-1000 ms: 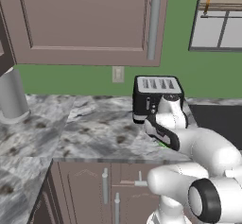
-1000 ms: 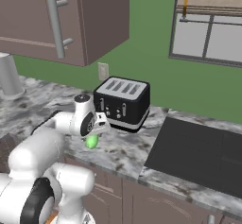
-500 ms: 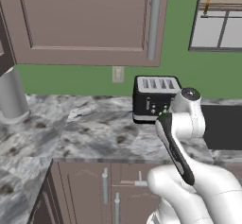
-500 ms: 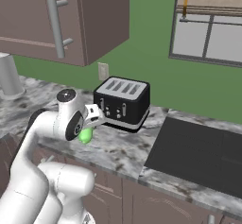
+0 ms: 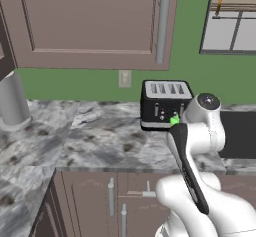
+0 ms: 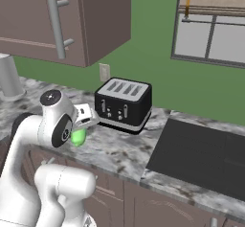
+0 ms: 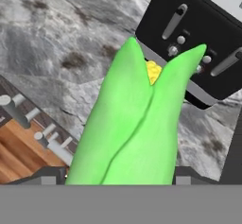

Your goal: Place the corn and onion inside the fridge drawer. Close the drawer after placing the vegetables.

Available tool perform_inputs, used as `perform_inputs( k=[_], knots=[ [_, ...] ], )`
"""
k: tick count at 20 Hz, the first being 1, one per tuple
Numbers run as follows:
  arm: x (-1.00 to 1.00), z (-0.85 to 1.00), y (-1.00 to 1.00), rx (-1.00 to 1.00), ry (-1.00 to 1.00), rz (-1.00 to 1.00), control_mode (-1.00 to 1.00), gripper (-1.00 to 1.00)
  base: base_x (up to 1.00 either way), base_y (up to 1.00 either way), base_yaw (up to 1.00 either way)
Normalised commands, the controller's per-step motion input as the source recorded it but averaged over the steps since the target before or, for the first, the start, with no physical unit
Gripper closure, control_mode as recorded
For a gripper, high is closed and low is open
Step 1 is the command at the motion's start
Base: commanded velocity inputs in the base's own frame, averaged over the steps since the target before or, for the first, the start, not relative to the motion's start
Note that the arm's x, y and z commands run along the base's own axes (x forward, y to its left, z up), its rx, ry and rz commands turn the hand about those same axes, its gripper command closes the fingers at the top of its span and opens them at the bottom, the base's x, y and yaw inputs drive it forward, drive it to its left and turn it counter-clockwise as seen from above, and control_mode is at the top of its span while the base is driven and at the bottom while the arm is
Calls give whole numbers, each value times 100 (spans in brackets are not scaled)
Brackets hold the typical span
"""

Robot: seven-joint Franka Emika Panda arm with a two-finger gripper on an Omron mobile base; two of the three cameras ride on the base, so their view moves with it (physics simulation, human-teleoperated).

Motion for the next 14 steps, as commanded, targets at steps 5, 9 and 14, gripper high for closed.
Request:
perform_inputs(
  k=[5, 9, 14],
  knots=[
    [-3, -4, 10, -3, -1, 0, -100, 100, 0, 0, 0],
    [0, 0, 0, 0, 0, 0, 100, 100, -82, -71, -4],
    [0, 0, 0, 0, 0, 0, 100, 100, -100, -100, -3]
  ],
)
